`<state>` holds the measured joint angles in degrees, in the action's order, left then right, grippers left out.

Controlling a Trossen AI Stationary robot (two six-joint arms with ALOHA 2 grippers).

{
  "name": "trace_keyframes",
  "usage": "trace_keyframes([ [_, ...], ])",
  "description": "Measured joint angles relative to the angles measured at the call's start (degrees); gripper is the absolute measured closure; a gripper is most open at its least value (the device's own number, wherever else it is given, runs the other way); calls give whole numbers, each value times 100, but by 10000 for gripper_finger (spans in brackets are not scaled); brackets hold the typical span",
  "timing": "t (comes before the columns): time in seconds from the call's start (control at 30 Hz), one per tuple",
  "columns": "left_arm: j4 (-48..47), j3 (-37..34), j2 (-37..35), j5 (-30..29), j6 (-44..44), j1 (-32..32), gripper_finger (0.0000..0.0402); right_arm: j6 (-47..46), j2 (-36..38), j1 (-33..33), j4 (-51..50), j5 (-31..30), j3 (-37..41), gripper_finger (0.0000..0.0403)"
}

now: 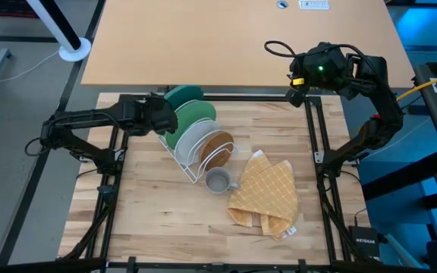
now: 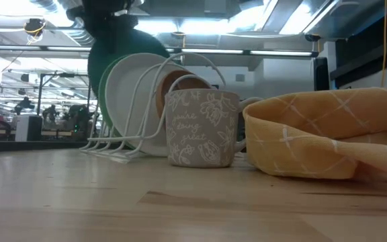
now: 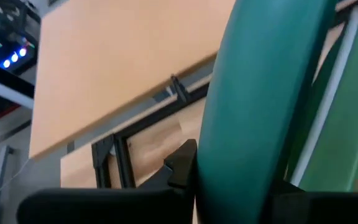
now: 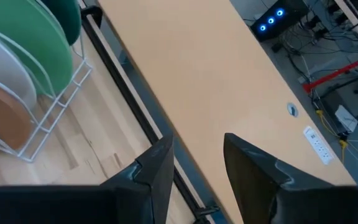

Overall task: Sort dishes
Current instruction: Put the blue plate in the dish rack, then return to Home Position

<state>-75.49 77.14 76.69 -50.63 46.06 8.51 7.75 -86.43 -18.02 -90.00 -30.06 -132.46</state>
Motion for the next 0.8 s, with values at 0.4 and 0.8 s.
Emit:
trace_keyframes([
  [0.4,68,-637,-2,419,162,0,320,0,0,0,-2,15,0,258],
  [0.8,595,-583,-7,415,-463,46,261,-2,0,0,-2,122,0,258],
])
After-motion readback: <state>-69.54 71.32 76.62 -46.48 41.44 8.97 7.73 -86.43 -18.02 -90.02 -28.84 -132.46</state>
